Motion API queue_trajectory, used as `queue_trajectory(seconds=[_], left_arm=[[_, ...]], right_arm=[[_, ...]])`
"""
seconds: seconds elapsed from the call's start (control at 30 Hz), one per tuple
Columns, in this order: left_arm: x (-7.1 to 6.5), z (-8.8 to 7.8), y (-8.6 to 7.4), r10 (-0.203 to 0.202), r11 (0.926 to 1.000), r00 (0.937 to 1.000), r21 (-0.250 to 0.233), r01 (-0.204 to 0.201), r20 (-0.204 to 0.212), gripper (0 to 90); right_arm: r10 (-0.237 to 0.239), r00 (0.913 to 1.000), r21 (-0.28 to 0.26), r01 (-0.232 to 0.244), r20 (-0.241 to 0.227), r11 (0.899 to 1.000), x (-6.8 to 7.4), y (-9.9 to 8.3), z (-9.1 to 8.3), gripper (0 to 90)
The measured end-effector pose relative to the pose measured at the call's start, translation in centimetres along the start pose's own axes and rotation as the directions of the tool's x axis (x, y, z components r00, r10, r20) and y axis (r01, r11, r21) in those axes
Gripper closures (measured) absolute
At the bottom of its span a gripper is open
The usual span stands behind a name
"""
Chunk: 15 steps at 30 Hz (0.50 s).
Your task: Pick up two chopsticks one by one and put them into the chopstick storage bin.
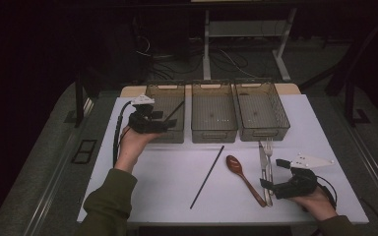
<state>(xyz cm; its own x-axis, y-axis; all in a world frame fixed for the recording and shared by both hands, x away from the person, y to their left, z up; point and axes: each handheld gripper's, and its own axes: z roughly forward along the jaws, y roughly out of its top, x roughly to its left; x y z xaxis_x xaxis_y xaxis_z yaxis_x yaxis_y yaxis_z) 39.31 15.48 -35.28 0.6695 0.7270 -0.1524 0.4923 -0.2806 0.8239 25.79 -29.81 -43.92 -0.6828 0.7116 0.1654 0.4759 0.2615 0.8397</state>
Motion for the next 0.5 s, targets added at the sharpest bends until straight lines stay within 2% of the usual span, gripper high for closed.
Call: queue_trajectory(seconds=[0.27,0.5], left_arm=[[-2.6,-0.9,-2.0,0.026,0.9996,0.9996,-0.009,-0.026,0.010,26.5],[-4.8,-0.9,-4.2,0.022,0.9992,0.9988,-0.035,-0.020,0.044,27.1]], right_arm=[[0.006,0.9997,-0.013,-0.006,-0.023,1.000,0.0,0.1,-0.1,0.1],[0.004,0.9999,-0.007,-0.004,-0.014,1.000,0.0,0.1,0.0,0.1]])
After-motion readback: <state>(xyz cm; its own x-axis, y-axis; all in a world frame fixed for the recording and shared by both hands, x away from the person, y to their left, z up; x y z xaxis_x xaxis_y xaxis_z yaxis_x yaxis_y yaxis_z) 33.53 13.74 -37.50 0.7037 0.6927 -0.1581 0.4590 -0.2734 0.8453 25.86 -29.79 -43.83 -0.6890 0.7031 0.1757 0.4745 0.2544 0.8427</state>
